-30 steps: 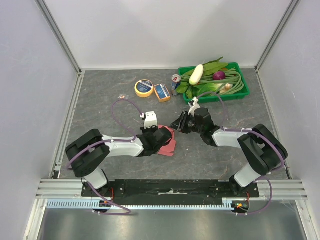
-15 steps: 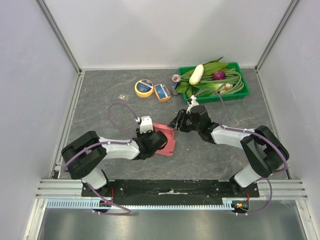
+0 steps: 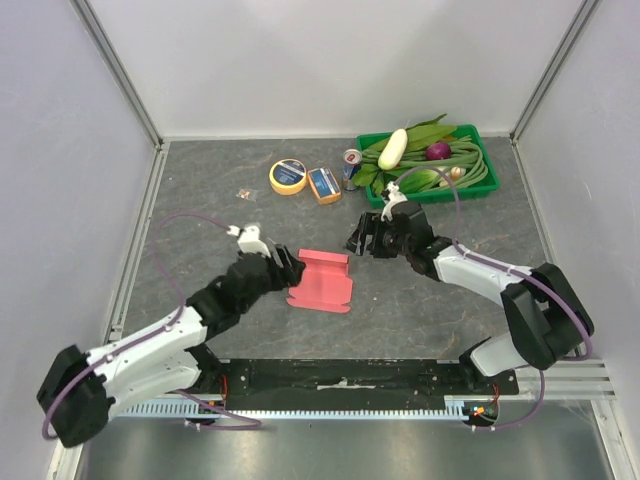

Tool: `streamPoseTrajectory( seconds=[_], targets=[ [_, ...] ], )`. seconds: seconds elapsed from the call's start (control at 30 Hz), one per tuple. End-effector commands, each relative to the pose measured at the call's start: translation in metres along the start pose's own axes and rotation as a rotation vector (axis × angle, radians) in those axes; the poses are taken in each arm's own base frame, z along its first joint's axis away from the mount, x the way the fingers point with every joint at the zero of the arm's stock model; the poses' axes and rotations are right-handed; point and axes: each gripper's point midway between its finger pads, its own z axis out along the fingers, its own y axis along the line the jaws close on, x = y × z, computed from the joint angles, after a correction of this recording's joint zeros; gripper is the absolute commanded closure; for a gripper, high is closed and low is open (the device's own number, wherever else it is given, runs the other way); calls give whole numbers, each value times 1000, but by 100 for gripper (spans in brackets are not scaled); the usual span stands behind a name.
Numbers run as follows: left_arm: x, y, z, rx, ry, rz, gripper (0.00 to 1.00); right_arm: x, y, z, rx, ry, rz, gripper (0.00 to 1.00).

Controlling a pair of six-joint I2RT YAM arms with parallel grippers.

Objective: Fold the paper box

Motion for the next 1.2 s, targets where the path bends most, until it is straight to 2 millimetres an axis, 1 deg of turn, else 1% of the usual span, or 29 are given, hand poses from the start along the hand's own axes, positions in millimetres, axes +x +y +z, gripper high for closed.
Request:
streamPoseTrajectory(
  seconds=[0.0, 0.03, 0.07, 0.1, 0.17, 0.2, 0.23, 0.27, 0.3, 0.33, 0.4, 0.43, 0.53, 0.7, 0.73, 0.9, 1.07, 1.1, 1.17],
  targets=[
    [-16, 7, -12, 127, 90, -70, 21, -13, 17, -16, -63, -19, -40, 15],
    [-24, 2, -14, 162, 94, -79, 21, -14, 23, -17, -89, -24, -27, 15],
    [-28, 1, -11, 174, 103, -90, 21, -10, 30, -19, -131, -9, -22, 15],
    [-31, 2, -9, 200, 127, -112, 21, -6, 29, -19, -141, -3, -11, 16],
    [-45, -4, -2, 243, 128, -133, 27, -6, 34, -22, -171, -18, -1, 18],
    [-38, -2, 5, 258, 183, -155, 30, -1, 31, -23, -172, -12, 4, 19],
    [-47, -6, 9, 281, 175, -161, 35, -3, 33, -24, -184, -27, 1, 21],
    [-47, -6, 13, 286, 188, -166, 36, -2, 33, -24, -191, -28, 10, 22],
    [-49, -8, 16, 304, 187, -166, 38, 5, 32, -24, -203, -12, 17, 26],
    [-46, -7, 22, 299, 204, -167, 40, 4, 35, -24, -222, -20, 16, 27],
    [-49, -11, 26, 334, 195, -165, 40, 12, 37, -23, -250, 3, 27, 33],
    [-41, -9, 32, 329, 223, -177, 40, 11, 38, -22, -263, -3, 27, 34],
    [-33, -10, 42, 345, 257, -182, 41, 15, 34, -19, -256, 4, 26, 39],
    [-31, -3, 52, 316, 243, -180, 39, 18, 31, -15, -247, 14, 14, 43],
    [-31, -2, 53, 309, 246, -175, 41, 21, 28, -13, -240, 24, 17, 45],
    [-26, 5, 56, 276, 253, -167, 49, 24, 29, -8, -259, 28, 37, 52],
    [-17, 12, 59, 247, 279, -174, 55, 28, 22, -6, -233, 28, 42, 58],
    [-14, 15, 59, 239, 282, -176, 57, 31, 19, -4, -222, 35, 45, 59],
    [-11, 19, 60, 218, 284, -177, 59, 35, 15, -4, -212, 41, 49, 60]
  ],
)
